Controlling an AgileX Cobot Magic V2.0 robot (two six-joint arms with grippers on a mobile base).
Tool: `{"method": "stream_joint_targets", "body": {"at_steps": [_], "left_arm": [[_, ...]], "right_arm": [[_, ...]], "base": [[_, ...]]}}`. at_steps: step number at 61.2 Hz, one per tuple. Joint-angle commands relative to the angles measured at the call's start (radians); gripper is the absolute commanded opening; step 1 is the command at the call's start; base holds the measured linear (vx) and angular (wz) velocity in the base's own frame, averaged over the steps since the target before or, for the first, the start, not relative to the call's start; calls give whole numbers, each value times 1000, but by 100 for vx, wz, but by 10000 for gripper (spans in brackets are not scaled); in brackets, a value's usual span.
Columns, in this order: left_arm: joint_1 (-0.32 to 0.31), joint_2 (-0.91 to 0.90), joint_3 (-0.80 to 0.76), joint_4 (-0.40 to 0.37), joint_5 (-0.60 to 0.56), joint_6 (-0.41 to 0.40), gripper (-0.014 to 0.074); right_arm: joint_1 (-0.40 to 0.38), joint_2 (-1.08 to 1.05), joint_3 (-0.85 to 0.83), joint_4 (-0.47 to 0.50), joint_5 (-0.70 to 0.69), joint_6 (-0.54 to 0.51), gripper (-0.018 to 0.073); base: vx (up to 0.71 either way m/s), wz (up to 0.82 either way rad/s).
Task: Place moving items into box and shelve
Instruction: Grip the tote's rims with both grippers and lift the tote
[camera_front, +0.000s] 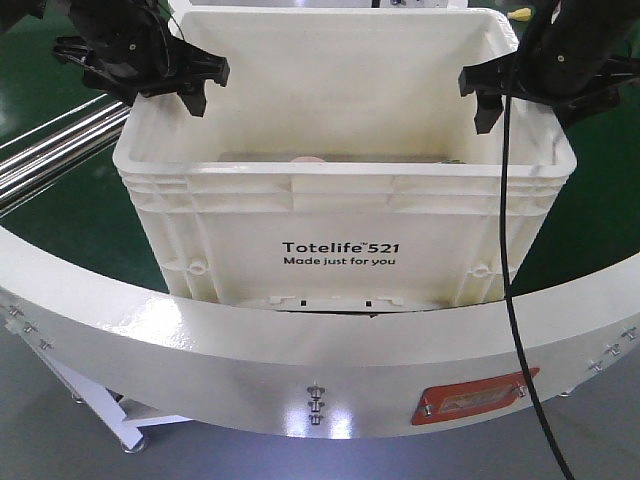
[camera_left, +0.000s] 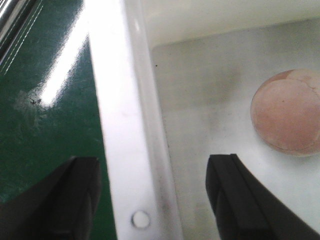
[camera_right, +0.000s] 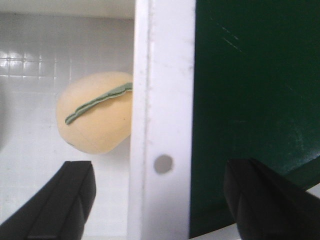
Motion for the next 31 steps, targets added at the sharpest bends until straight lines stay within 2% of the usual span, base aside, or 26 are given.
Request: {"method": "stream_joint_targets", "body": {"at_steps": [1,31], "left_arm": [[1,-54,-35,3,-3,-10,507],[1,-56,-35,3,-3,-11,197]], "right_arm": [[-5,-50,-33,-13,-8,-10,529],[-5,-50,-33,1,-8,-10,167]], "base": [[0,0],[0,0]]}}
